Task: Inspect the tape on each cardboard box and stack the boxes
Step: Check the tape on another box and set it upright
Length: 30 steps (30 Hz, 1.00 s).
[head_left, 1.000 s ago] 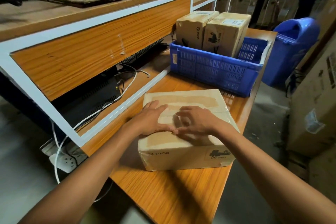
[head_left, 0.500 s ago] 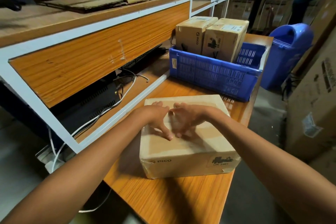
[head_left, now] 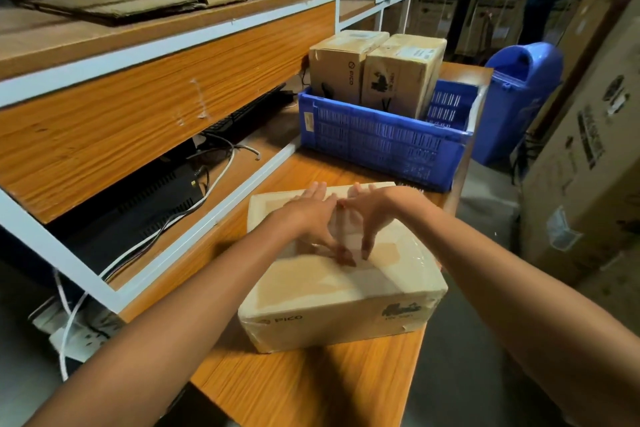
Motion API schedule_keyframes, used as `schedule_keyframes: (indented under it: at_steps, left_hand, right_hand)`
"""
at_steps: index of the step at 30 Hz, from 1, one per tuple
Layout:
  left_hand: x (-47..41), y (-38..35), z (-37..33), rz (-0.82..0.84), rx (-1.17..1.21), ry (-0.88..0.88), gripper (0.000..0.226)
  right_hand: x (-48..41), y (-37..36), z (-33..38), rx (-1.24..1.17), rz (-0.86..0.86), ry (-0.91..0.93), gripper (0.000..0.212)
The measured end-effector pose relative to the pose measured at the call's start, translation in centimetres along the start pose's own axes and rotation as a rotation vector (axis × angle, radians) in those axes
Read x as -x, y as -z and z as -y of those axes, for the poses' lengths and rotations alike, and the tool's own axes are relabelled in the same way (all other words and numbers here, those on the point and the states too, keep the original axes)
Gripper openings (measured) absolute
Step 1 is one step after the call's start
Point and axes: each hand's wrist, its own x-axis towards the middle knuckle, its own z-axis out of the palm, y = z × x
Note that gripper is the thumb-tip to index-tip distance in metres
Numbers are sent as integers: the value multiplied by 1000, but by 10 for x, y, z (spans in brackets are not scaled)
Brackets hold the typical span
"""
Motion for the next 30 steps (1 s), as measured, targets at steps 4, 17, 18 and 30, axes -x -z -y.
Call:
schedule_keyframes:
  at_steps: [4, 17, 18, 30]
  left_hand:
    - [-9, -21, -7, -27, -50, -35, 139]
    - [-2, -40, -9, -1, -41, -109, 109]
    - [-2, -38, -10, 9, -47, -104, 108]
    - [27, -66, -24, -192, 26, -152, 61]
  right_hand:
    - [0, -11, -9, -40, 11, -46, 134]
    - [32, -31, -43, -83, -50, 12, 103]
    - [32, -30, -40, -79, -43, 6, 102]
    - [52, -89, 6, 23, -171, -106, 77]
